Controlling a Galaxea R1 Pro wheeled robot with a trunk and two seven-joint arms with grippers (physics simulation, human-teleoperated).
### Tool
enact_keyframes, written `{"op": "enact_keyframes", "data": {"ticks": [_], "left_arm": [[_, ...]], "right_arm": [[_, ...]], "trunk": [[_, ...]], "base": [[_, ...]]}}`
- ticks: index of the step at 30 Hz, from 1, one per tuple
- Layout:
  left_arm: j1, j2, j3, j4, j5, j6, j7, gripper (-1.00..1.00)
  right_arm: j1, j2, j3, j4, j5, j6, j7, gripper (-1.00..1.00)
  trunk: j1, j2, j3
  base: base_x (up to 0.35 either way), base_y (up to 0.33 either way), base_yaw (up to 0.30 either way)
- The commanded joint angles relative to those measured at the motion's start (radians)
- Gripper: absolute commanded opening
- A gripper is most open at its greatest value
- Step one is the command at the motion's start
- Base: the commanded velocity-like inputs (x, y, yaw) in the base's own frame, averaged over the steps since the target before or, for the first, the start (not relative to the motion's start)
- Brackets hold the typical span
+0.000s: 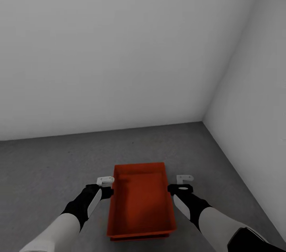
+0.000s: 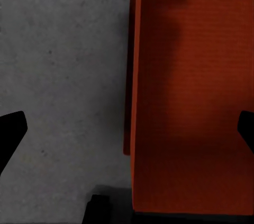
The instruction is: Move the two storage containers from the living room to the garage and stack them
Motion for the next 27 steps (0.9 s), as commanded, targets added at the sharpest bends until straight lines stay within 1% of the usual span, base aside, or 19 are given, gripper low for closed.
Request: {"op": "enact_keyframes", "data": {"ticks": [1,5,8,27], "left_arm": [[0.000,0.000,0.000,-0.002,0.011,0.005,0.007,1.00],[0.000,0.002,0.005,-0.002,0.011,0.005,0.006,1.00],[0.000,0.003,0.008,-0.001,0.013,0.005,0.007,1.00],[0.000,0.002,0.006,-0.002,0.011,0.005,0.008,1.00]], "right_arm": [[-0.001,-0.001,0.008,-0.002,-0.005,0.007,-0.007,1.00],[-0.001,-0.001,0.008,-0.002,-0.005,0.007,-0.007,1.00],[-0.001,-0.001,0.008,-0.002,-0.005,0.007,-0.007,1.00],[-0.001,0.001,0.008,-0.002,-0.005,0.007,-0.007,1.00]], "trunk": [[0.000,-0.001,0.001],[0.000,-0.001,0.007],[0.000,-0.001,0.012],[0.000,-0.001,0.036]], "base": [[0.000,0.000,0.000],[-0.018,0.000,0.000],[-0.188,0.000,0.000],[-0.334,0.000,0.000]]}}
